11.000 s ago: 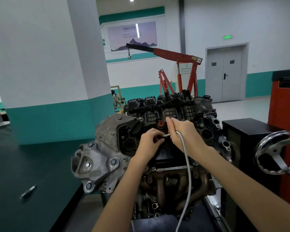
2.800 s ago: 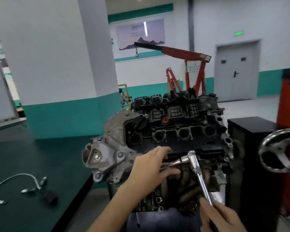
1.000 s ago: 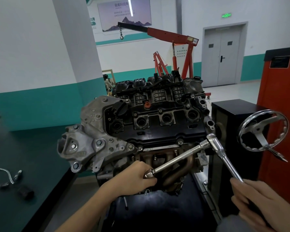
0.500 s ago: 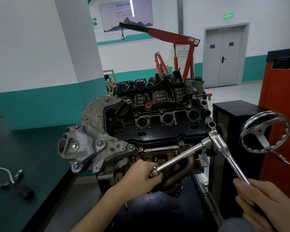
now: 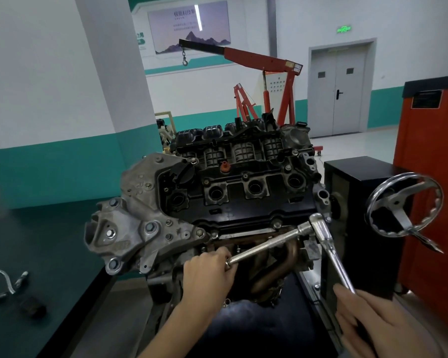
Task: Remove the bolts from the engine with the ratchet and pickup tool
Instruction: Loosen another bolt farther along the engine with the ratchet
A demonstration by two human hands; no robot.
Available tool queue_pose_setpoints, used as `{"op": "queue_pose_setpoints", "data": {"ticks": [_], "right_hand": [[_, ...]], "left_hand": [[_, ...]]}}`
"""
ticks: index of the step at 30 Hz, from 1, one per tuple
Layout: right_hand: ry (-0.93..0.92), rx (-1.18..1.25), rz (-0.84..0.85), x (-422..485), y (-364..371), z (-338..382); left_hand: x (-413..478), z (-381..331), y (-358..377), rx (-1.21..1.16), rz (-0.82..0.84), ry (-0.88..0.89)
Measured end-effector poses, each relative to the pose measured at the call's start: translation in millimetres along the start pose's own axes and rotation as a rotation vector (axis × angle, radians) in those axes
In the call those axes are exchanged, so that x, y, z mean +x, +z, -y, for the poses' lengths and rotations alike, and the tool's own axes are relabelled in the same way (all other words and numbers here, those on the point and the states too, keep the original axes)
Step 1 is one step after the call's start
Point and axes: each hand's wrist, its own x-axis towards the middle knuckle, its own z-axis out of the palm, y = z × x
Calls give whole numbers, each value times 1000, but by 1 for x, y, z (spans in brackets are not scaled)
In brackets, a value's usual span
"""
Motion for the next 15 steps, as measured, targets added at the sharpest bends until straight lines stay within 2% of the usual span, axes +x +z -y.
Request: {"op": "queue_pose_setpoints", "data": {"ticks": [1, 3, 4, 5, 8, 9, 10, 11, 14, 15], "right_hand": [[40, 61, -95, 5, -11, -31], [8, 7, -109, 5, -23, -51], [-27, -29, -72, 10, -28, -47], [-39, -53, 3, 11, -31, -38], [-23, -112, 180, 14, -44, -20], [-20, -138, 162, 14, -47, -17], [-19, -158, 131, 12, -43, -14], [-12, -153, 99, 12, -40, -13], [-20, -64, 15, 5, -32, -22], [-41, -33, -33, 4, -31, -25]], "left_hand": [[1, 1, 0, 49, -27, 11], [3, 3, -3, 74, -54, 45], [4, 4, -6, 4, -17, 81], [6, 9, -7, -146, 68, 144], [13, 16, -18, -725, 631, 222], [16, 15, -19, -790, 680, 207], [19, 11, -16, -764, 596, 171], [22, 5, -13, -659, 417, 133], [28, -13, -15, -166, -75, 82], [31, -16, -14, -99, -212, 120]]}}
